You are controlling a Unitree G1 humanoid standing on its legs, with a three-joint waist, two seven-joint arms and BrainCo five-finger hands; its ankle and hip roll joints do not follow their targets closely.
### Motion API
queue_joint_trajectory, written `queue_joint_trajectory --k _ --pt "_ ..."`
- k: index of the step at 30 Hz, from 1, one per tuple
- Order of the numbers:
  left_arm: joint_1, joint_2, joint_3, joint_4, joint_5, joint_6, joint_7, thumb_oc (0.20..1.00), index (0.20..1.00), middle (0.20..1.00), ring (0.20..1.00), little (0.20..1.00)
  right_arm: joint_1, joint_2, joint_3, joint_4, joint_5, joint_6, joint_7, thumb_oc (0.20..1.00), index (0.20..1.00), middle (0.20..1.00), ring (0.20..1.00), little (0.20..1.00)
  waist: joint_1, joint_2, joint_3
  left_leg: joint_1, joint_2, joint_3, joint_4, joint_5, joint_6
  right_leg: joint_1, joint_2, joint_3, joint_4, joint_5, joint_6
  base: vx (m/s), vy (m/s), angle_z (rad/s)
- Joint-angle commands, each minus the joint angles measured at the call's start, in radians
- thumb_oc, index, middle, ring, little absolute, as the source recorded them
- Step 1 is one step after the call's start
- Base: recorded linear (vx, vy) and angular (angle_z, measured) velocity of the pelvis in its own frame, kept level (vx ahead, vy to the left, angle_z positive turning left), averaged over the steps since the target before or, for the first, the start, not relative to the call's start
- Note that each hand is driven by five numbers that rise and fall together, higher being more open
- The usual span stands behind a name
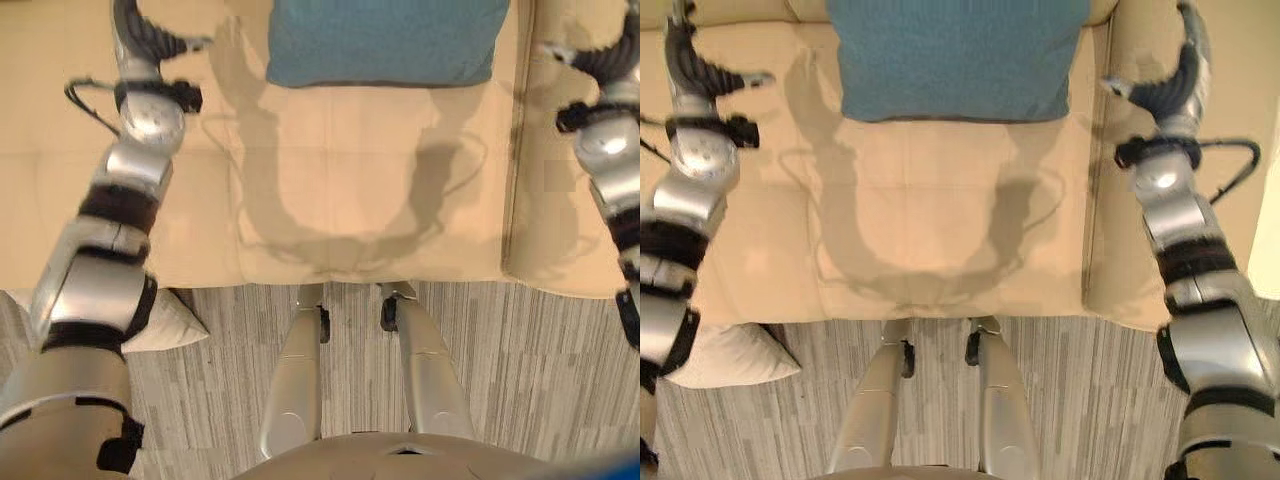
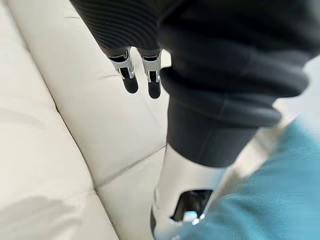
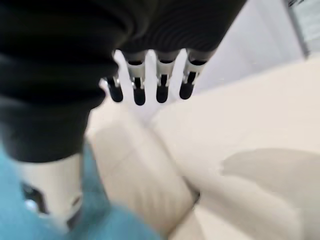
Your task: Pick up all the scattered cushions and arrange them neatly on the sofa.
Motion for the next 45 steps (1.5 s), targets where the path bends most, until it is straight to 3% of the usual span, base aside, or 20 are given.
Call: queue_joint_trajectory --k 1,2,6,11,14,18,23,29,32,33,34,37,40,42,43,44,45 --pt "0.028 -0.059 -0.013 0.045 0.004 -0.053 -0.061 1.0 1.0 1.0 1.0 1.0 0.087 0.086 -0.01 0.06 -0.056 -0.041 0.037 1.0 1.0 1.0 1.0 1.0 -0.02 -0.063 -0.144 0.122 0.012 0.057 -0.003 -0.151 -0.066 0.222 -0.017 -0.005 -0.346 0.133 0.118 0.06 -0.024 -0.03" --pt "0.175 -0.084 0.038 -0.026 0.008 -0.048 -0.104 1.0 1.0 1.0 1.0 1.0 0.221 0.119 -0.059 0.01 -0.068 -0.039 0.085 1.0 1.0 1.0 1.0 1.0 -0.02 -0.065 -0.146 0.173 0.017 0.066 -0.003 -0.16 -0.062 0.28 -0.019 -0.007 -0.346 0.121 0.113 0.04 -0.026 -0.06" --pt "0.45 -0.14 0.113 -0.115 0.038 -0.028 -0.187 1.0 1.0 1.0 1.0 1.0 0.438 0.18 -0.115 -0.039 -0.095 -0.04 0.172 1.0 1.0 1.0 1.0 1.0 -0.016 -0.067 -0.153 0.281 0.023 0.08 -0.003 -0.178 -0.048 0.391 -0.023 -0.013 -0.346 0.099 0.11 0.04 -0.02 -0.07" --pt "0.724 -0.226 0.147 -0.003 0.125 0.031 -0.31 1.0 1.0 1.0 1.0 1.0 0.621 0.247 -0.089 0.017 -0.198 -0.016 0.279 1.0 1.0 1.0 1.0 1.0 -0.001 -0.046 -0.192 0.44 0.029 0.102 -0.003 -0.202 -0.023 0.546 -0.023 -0.021 -0.346 0.065 0.097 0.04 -0.03 0.01" --pt "0.748 -0.259 0.127 0.084 0.159 0.048 -0.335 1.0 1.0 1.0 1.0 1.0 0.644 0.273 -0.066 0.07 -0.217 -0.016 0.3 1.0 1.0 1.0 1.0 1.0 0.003 -0.041 -0.2 0.486 0.03 0.107 -0.003 -0.212 -0.018 0.595 -0.02 -0.022 -0.346 0.053 0.095 0.0 -0.018 -0.01" --pt "0.761 -0.344 0.125 0.379 0.208 0.084 -0.362 1.0 1.0 1.0 1.0 1.0 0.669 0.346 -0.013 0.235 -0.251 -0.003 0.326 1.0 1.0 1.0 1.0 1.0 0.009 -0.034 -0.228 0.576 0.035 0.114 -0.003 -0.234 -0.013 0.688 -0.008 -0.024 -0.341 0.02 0.084 -0.01 -0.025 -0.01" --pt "0.747 -0.376 0.134 0.587 0.252 0.108 -0.359 1.0 1.0 1.0 1.0 1.0 0.679 0.397 0.007 0.375 -0.227 0.007 0.343 1.0 1.0 1.0 1.0 1.0 0.012 -0.036 -0.229 0.63 0.046 0.106 -0.003 -0.238 -0.019 0.747 0.008 -0.024 -0.321 -0.014 0.065 0.01 -0.053 0.03" --pt "0.721 -0.384 0.13 0.635 0.249 0.109 -0.346 1.0 1.0 1.0 1.0 1.0 0.645 0.42 0.008 0.538 -0.186 0.02 0.331 1.0 1.0 1.0 1.0 1.0 0.03 -0.045 -0.202 0.566 0.058 0.07 0.052 -0.206 -0.028 0.741 0.032 -0.021 -0.346 -0.019 0.047 -0.19 -0.073 0.26" --pt "0.698 -0.405 0.122 0.656 0.258 0.113 -0.347 1.0 1.0 1.0 1.0 1.0 0.623 0.42 -0.01 0.583 -0.158 0.029 0.325 1.0 1.0 1.0 1.0 1.0 0.014 -0.076 -0.169 0.521 0.01 0.078 0.289 -0.365 -0.002 0.69 -0.015 -0.045 -0.345 0.032 0.044 -0.37 0.038 0.86" --pt "0.695 -0.415 0.119 0.659 0.258 0.115 -0.346 1.0 1.0 1.0 1.0 1.0 0.622 0.428 -0.012 0.599 -0.151 0.032 0.325 1.0 1.0 1.0 1.0 1.0 0.002 -0.076 -0.175 0.542 0.019 0.103 0.323 -0.387 0.001 0.674 -0.023 -0.057 -0.346 0.042 0.041 -0.23 0.166 0.78" --pt "0.694 -0.432 0.104 0.653 0.264 0.116 -0.346 1.0 1.0 1.0 1.0 1.0 0.627 0.44 -0.005 0.629 -0.163 0.041 0.329 1.0 1.0 1.0 1.0 1.0 -0.015 -0.061 -0.193 0.618 0.031 0.133 0.24 -0.409 0.005 0.665 -0.02 -0.078 -0.346 0.046 0.049 -0.14 0.224 0.74" --pt "0.679 -0.454 0.079 0.657 0.267 0.119 -0.34 1.0 1.0 1.0 1.0 1.0 0.602 0.465 0.017 0.652 -0.185 0.055 0.327 1.0 1.0 1.0 1.0 1.0 -0.013 -0.055 -0.191 0.656 -0.012 0.1 0.125 -0.393 0.016 0.626 -0.039 -0.087 -0.339 0.104 0.073 -0.11 0.207 0.93" --pt "0.675 -0.455 0.086 0.67 0.262 0.123 -0.335 1.0 1.0 1.0 1.0 1.0 0.587 0.478 0.037 0.657 -0.204 0.066 0.323 1.0 1.0 1.0 1.0 1.0 0.001 -0.06 -0.183 0.659 -0.032 0.075 0.075 -0.372 0.03 0.595 -0.046 -0.087 -0.319 0.116 0.083 -0.15 0.128 -0.12" --pt "0.661 -0.443 0.083 0.673 0.258 0.124 -0.328 1.0 1.0 1.0 1.0 1.0 0.565 0.487 0.057 0.649 -0.217 0.075 0.322 1.0 1.0 1.0 1.0 1.0 0.003 -0.061 -0.163 0.642 -0.032 0.058 0.067 -0.353 0.04 0.548 -0.05 -0.049 -0.261 0.11 0.101 -0.21 0.044 -0.11" --pt "0.654 -0.437 0.078 0.671 0.258 0.125 -0.323 1.0 1.0 1.0 1.0 1.0 0.563 0.491 0.061 0.644 -0.217 0.078 0.324 1.0 1.0 1.0 1.0 1.0 0.001 -0.061 -0.155 0.629 -0.034 0.049 0.07 -0.346 0.045 0.531 -0.045 -0.001 -0.229 0.101 0.102 -0.29 0.03 0.11" --pt "0.638 -0.429 0.07 0.665 0.256 0.122 -0.314 1.0 1.0 1.0 1.0 1.0 0.563 0.494 0.063 0.64 -0.209 0.078 0.321 1.0 1.0 1.0 1.0 1.0 0.0 -0.059 -0.145 0.604 -0.04 0.024 0.079 -0.336 0.053 0.527 -0.016 0.101 -0.174 0.062 0.104 -0.26 0.004 0.16" --pt "0.637 -0.424 0.067 0.661 0.255 0.121 -0.311 1.0 1.0 1.0 1.0 1.0 0.569 0.497 0.063 0.641 -0.202 0.079 0.322 1.0 1.0 1.0 1.0 1.0 0.003 -0.059 -0.146 0.585 -0.041 0.009 0.086 -0.325 0.056 0.542 -0.004 0.136 -0.144 0.038 0.097 -0.24 -0.022 0.35"
